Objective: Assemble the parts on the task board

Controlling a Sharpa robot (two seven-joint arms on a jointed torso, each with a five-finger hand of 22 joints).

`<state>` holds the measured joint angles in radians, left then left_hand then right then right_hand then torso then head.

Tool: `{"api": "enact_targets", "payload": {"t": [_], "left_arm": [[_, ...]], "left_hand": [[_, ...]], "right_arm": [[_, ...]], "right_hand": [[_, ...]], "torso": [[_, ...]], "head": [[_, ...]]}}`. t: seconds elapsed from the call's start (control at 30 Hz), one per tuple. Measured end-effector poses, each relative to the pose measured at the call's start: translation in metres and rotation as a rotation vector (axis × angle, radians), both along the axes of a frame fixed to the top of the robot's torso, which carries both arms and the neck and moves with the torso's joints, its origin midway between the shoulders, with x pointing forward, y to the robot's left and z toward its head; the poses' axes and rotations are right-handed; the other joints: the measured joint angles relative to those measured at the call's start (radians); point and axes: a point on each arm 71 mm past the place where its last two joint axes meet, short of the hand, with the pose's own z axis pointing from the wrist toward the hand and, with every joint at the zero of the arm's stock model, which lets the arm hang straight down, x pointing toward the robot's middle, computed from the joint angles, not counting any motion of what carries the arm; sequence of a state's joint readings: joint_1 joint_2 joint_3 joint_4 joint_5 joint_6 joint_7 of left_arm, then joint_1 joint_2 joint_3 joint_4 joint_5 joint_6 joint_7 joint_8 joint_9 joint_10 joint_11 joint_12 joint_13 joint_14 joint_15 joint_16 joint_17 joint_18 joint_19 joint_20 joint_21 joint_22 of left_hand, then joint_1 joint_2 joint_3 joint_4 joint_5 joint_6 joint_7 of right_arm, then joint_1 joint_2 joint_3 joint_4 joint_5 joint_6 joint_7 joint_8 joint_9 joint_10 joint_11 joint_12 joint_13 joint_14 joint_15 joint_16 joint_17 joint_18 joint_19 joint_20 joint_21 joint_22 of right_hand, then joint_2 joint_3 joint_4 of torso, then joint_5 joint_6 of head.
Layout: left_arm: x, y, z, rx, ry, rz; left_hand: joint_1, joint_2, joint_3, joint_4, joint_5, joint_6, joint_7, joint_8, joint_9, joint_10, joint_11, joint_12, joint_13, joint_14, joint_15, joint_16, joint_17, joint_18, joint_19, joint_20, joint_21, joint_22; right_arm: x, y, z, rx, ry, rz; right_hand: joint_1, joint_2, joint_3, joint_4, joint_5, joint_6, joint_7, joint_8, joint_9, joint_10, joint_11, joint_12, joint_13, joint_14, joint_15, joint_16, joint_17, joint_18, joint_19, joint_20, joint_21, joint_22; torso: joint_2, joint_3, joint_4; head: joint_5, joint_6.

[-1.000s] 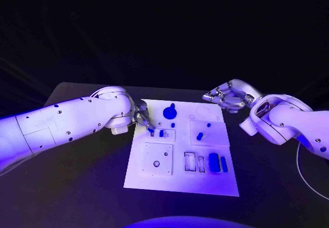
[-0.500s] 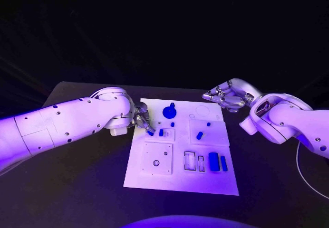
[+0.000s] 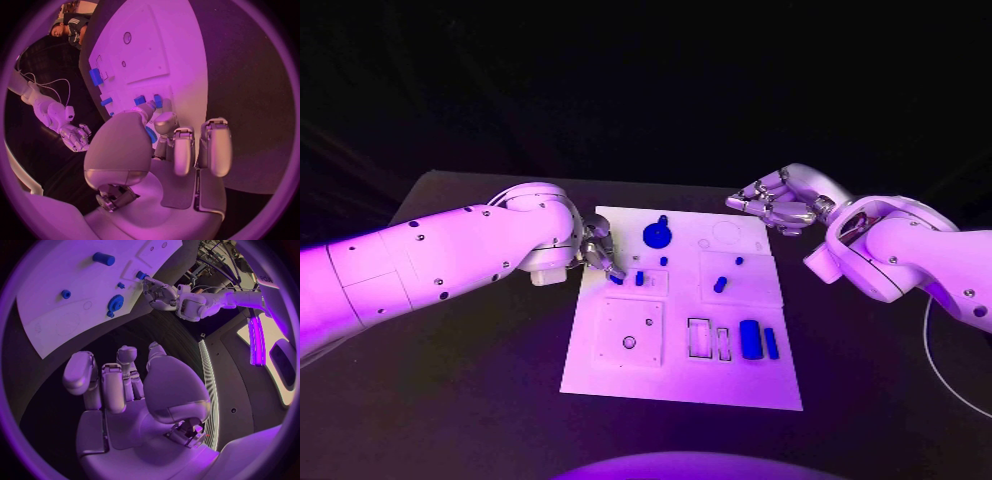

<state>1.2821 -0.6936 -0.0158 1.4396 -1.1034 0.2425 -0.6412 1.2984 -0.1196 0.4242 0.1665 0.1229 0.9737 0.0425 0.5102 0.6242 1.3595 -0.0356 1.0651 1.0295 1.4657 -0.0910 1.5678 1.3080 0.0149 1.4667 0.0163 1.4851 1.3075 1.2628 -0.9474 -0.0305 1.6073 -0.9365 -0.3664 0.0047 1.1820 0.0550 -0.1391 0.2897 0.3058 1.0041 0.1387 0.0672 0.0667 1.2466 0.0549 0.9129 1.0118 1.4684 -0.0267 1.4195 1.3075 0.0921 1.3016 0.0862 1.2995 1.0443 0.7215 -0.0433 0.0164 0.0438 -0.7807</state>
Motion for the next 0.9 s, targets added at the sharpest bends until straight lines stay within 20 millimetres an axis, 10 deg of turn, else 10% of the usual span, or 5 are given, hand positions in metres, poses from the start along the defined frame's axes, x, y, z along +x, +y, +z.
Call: {"api": "enact_targets", "payload": {"t": [0.53,0.9], "left_arm": [[0.0003,-0.0049,-0.0019,0.006,0.004,-0.001],[0.0022,-0.0076,-0.0042,0.015,0.007,0.001]], "left_hand": [[-0.113,-0.028,0.119,-0.086,-0.004,0.024,-0.005,0.016,0.012,0.022,-0.011,0.012,0.012,0.000,-0.007,0.000,0.000,0.000,-0.004,-0.004,0.005,0.000],[-0.169,-0.034,0.097,-0.065,-0.004,0.055,-0.023,0.023,0.013,0.033,-0.018,0.033,0.032,0.002,-0.009,0.000,0.000,0.000,0.000,-0.007,0.021,0.000]], "right_arm": [[-0.0002,0.0000,0.0000,0.000,0.001,0.000],[-0.0003,-0.0005,0.0000,0.000,0.001,0.000]], "right_hand": [[0.000,0.000,0.000,0.000,0.000,0.000,0.000,0.000,0.000,0.000,0.000,0.000,0.000,0.000,0.000,0.000,0.000,0.000,0.000,0.000,0.000,0.000],[0.005,0.005,-0.006,0.000,0.000,0.000,0.000,0.000,0.000,0.000,0.000,0.000,0.000,0.000,0.000,-0.004,0.000,0.000,0.000,0.000,0.000,-0.003]], "torso": [[0.000,0.0004,-0.0001],[0.000,0.0004,-0.0012]], "head": [[0.001,-0.002],[-0.002,-0.005]]}}
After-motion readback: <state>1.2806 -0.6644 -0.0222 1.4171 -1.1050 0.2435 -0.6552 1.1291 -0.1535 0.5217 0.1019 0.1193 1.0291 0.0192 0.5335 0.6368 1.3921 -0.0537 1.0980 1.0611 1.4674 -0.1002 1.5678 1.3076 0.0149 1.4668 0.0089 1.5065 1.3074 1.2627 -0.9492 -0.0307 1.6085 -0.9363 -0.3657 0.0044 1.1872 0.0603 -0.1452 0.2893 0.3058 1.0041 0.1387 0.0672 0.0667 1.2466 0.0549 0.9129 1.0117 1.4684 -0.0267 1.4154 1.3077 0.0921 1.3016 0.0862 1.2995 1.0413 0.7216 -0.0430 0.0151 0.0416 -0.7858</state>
